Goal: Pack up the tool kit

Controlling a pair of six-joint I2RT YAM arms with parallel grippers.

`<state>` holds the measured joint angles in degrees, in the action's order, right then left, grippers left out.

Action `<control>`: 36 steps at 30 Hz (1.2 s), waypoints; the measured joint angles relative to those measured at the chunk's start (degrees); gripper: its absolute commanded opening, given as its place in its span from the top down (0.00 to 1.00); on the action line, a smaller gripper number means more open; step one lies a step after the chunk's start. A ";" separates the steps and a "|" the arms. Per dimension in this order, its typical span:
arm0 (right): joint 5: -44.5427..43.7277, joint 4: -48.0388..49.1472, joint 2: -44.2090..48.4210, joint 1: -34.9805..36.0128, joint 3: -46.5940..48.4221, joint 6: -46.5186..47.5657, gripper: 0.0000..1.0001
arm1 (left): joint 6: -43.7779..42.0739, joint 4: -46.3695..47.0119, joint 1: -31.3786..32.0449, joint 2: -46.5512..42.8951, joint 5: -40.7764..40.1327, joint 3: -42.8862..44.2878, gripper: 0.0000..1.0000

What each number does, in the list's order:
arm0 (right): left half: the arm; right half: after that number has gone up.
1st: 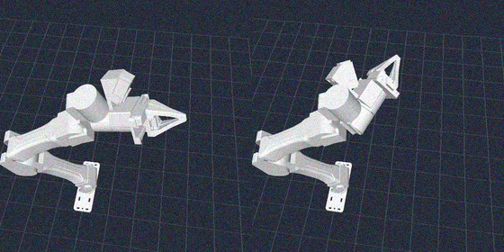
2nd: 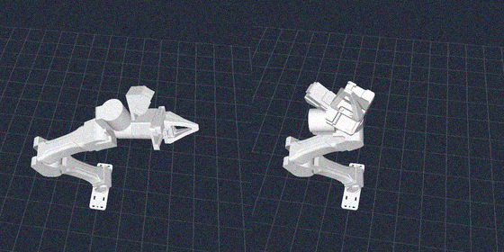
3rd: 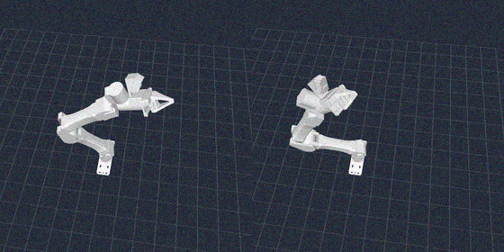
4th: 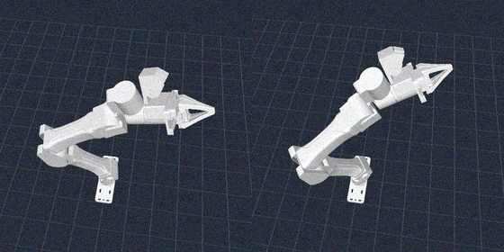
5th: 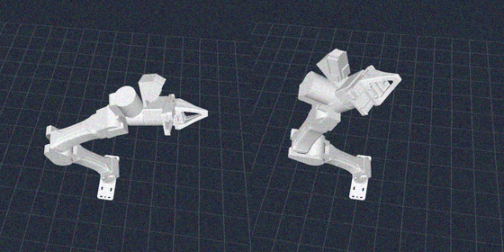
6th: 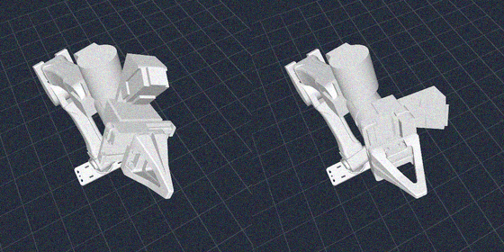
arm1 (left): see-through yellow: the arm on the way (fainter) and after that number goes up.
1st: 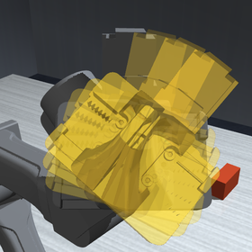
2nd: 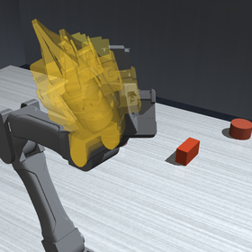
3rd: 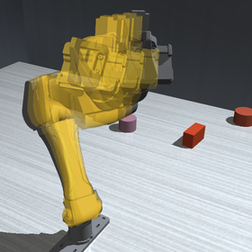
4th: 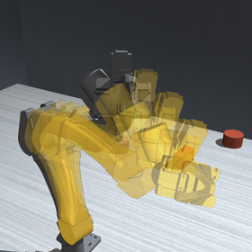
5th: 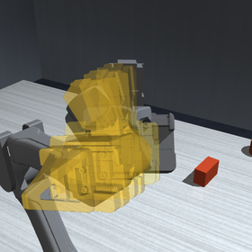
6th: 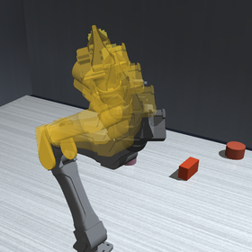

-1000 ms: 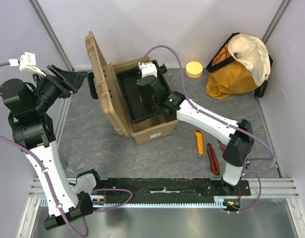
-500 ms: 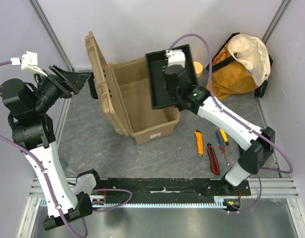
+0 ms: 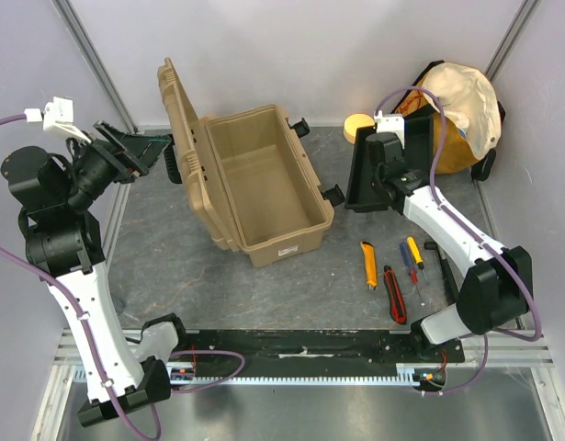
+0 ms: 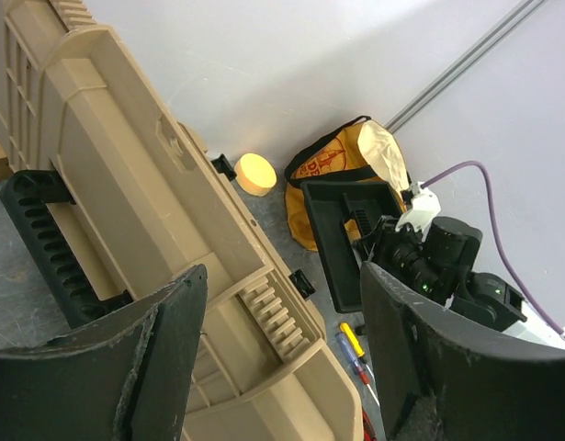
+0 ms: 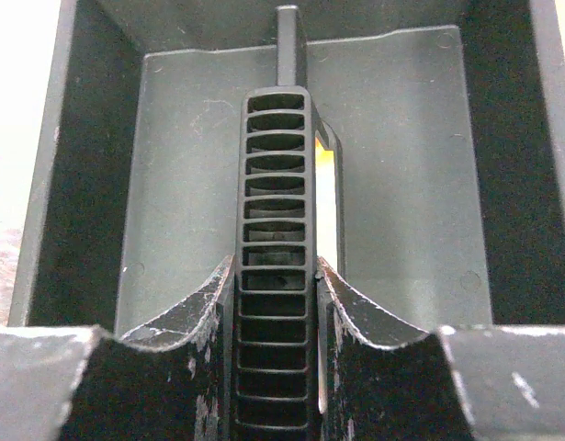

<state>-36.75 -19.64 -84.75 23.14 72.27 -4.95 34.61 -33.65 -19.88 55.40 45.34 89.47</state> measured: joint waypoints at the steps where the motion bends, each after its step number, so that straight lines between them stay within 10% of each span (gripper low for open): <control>1: 0.09 0.22 -0.07 -0.50 -1.05 0.07 1.00 | 0.00 0.07 0.04 -0.04 -0.02 -0.17 0.27; 22: 14.58 11.72 -15.41 -1.95 -10.19 -2.32 0.98 | -0.13 0.81 1.03 0.17 -0.20 -0.87 0.27; 27: 15.32 13.20 -17.68 -2.84 -10.12 -4.26 0.59 | -0.42 0.79 1.33 0.48 -0.20 -1.07 0.27; 36: 11.17 10.25 -12.15 -3.28 -10.10 -7.32 0.26 | -0.59 0.81 1.73 0.81 -0.22 -1.27 0.26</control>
<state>-25.58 -9.39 -96.90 19.86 62.17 -12.27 34.02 -32.84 -18.15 56.21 45.12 88.20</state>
